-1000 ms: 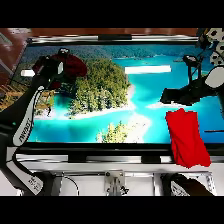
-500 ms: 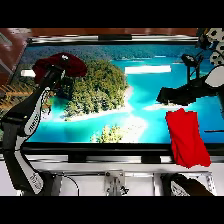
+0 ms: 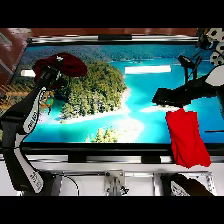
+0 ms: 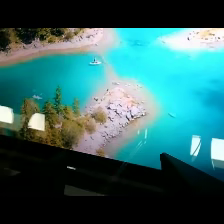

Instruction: Fold the shirts.

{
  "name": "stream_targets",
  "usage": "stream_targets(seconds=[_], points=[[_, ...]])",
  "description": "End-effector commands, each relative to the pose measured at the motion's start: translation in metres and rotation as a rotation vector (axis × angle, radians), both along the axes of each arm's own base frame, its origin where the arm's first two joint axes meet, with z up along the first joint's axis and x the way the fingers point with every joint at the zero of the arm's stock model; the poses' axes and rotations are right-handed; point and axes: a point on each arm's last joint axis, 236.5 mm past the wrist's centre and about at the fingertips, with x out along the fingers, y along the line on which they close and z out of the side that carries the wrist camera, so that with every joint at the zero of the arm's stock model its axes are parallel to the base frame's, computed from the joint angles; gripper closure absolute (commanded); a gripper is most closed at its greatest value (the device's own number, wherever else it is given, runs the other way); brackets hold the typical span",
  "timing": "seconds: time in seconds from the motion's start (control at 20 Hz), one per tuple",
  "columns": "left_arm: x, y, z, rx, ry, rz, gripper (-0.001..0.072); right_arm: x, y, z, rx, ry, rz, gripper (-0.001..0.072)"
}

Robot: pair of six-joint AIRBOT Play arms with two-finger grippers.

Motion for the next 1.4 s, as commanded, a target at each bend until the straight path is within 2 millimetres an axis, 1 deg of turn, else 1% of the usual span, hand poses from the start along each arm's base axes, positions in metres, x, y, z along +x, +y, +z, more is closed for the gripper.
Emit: stream_targets(seconds=[0.0, 0.25, 0.3, 0.45, 0.55, 0.6, 0.65, 0.7, 0.75, 0.8, 0.85, 0.9, 0.95, 1.05, 1.15, 1.2, 1.3, 1.35], points=[[0.0, -0.002, -0.008, 0.013, 0.017, -0.022, 0.0182, -0.001, 0.002, 0.001, 0.007, 0.003, 0.003, 0.0028], [-0.003, -0.001, -0.016, 0.014, 0.036, -0.015, 0.0212, -0.003, 0.001, 0.0, 0.006, 0.01, 0.005, 0.0028], [-0.003, 0.0, -0.017, 0.015, 0.037, -0.015, 0.0256, -0.003, 0.002, 0.0, 0.006, 0.011, 0.005, 0.0028], [-0.003, 0.001, -0.02, 0.016, 0.04, -0.014, 0.0264, -0.008, 0.003, -0.001, 0.01, 0.031, 0.014, 0.0028], [-0.002, -0.001, -0.022, 0.014, 0.037, -0.019, 0.0391, -0.013, 0.003, -0.002, 0.009, 0.052, 0.022, 0.0028], [-0.002, -0.001, -0.025, 0.014, 0.042, -0.02, 0.0406, -0.015, 0.003, -0.002, 0.008, 0.059, 0.025, 0.0028], [-0.003, -0.001, -0.028, 0.015, 0.047, -0.019, 0.0501, -0.016, 0.003, -0.003, 0.008, 0.063, 0.026, 0.0028], [-0.003, 0.0, -0.028, 0.016, 0.049, -0.018, 0.063, -0.016, 0.003, -0.003, 0.008, 0.063, 0.027, 0.0028], [-0.003, 0.0, -0.026, 0.015, 0.045, -0.018, 0.0677, -0.016, 0.003, -0.003, 0.008, 0.063, 0.026, 0.0028], [0.0, -0.001, -0.021, 0.014, 0.033, -0.018, 0.0676, -0.016, 0.003, -0.003, 0.007, 0.062, 0.027, 0.0028], [0.004, -0.003, -0.012, 0.012, 0.013, -0.02, 0.0677, -0.016, 0.003, -0.003, 0.007, 0.061, 0.027, 0.0028], [0.01, -0.007, 0.002, 0.009, -0.015, -0.022, 0.0677, -0.015, 0.003, -0.002, 0.007, 0.059, 0.026, 0.0028], [0.017, -0.013, 0.019, 0.0, -0.052, -0.019, 0.0677, -0.014, 0.003, -0.002, 0.008, 0.055, 0.024, 0.0028], [0.032, -0.034, 0.064, -0.027, -0.148, -0.02, 0.0677, -0.013, 0.003, -0.002, 0.008, 0.052, 0.023, 0.0028], [0.038, -0.065, 0.109, -0.051, -0.241, -0.066, 0.0678, -0.011, 0.003, -0.001, 0.009, 0.043, 0.019, 0.0028], [0.036, -0.081, 0.128, -0.071, -0.278, -0.08, 0.0677, -0.009, 0.003, -0.001, 0.01, 0.036, 0.017, 0.0028], [0.025, -0.121, 0.164, -0.127, -0.328, -0.121, 0.0678, -0.005, 0.003, 0.0, 0.012, 0.019, 0.01, 0.0028], [0.016, -0.145, 0.181, -0.168, -0.344, -0.151, 0.0678, -0.001, 0.003, 0.001, 0.015, 0.002, 0.004, 0.0028]])
